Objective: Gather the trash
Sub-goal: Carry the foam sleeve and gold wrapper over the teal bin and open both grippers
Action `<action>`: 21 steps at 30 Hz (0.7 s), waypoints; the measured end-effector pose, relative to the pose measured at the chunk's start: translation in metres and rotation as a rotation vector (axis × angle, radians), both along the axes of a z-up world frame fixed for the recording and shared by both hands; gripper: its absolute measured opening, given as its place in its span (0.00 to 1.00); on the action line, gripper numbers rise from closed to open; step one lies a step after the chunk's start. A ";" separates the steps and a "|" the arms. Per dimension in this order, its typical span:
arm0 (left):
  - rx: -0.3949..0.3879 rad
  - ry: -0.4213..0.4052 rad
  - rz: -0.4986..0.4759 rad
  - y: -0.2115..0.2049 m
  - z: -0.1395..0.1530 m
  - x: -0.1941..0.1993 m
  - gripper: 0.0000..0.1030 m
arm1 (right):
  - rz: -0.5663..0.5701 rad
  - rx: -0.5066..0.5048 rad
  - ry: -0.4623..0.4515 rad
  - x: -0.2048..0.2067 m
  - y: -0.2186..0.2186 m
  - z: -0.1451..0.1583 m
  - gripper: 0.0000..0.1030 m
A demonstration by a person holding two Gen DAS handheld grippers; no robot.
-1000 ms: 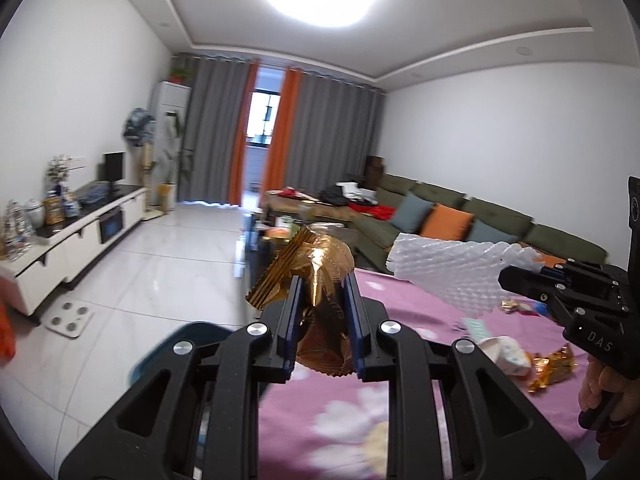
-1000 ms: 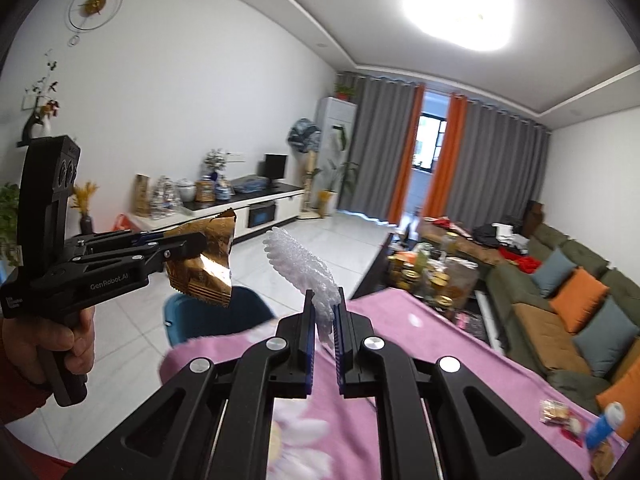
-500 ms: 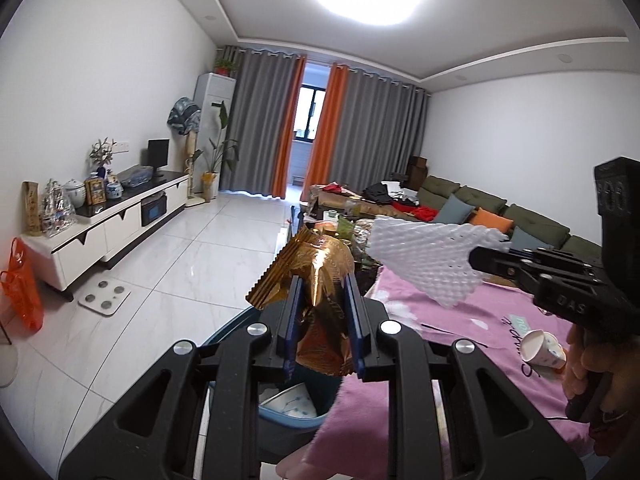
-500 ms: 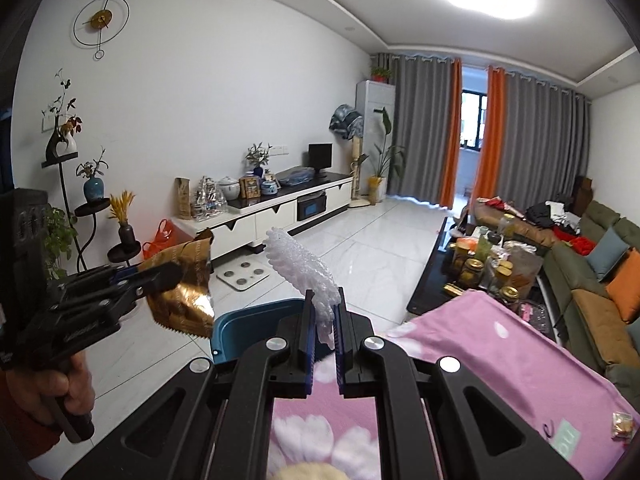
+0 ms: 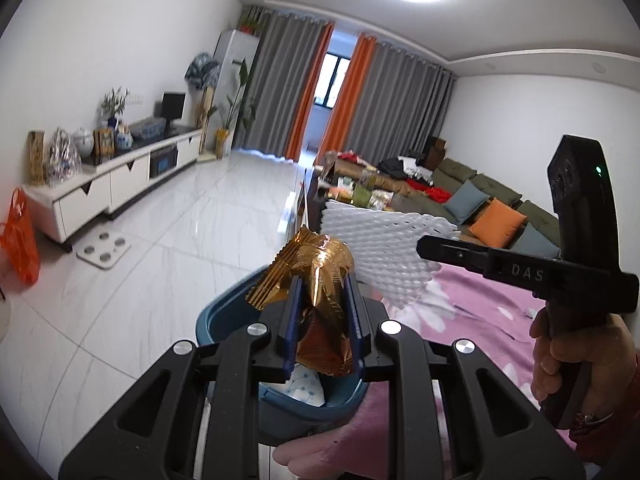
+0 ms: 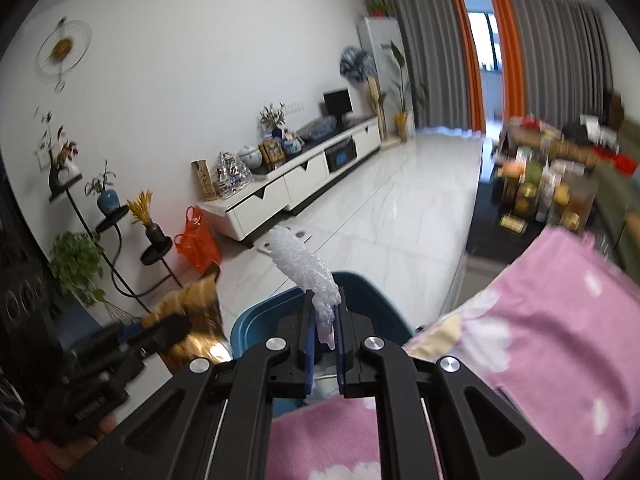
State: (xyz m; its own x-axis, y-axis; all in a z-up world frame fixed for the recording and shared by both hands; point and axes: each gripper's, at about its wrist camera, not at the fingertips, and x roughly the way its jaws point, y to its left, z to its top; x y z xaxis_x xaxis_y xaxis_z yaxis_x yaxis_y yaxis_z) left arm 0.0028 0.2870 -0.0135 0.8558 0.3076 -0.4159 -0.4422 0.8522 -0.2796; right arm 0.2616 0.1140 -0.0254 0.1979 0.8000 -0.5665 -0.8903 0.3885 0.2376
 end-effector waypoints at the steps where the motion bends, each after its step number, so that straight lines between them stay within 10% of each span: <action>1: -0.008 0.012 0.005 0.004 -0.006 0.007 0.20 | 0.000 -0.007 0.017 0.003 0.006 -0.004 0.07; 21: -0.059 0.215 0.042 0.075 -0.120 0.137 0.37 | -0.045 -0.158 0.215 0.035 0.062 -0.067 0.22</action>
State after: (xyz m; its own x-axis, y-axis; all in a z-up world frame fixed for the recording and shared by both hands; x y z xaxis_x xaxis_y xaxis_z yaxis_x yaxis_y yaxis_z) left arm 0.1402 0.3620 -0.1336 0.7326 0.3106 -0.6057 -0.5314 0.8171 -0.2236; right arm 0.2965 0.1757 -0.0929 0.0929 0.6916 -0.7162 -0.8067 0.4739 0.3530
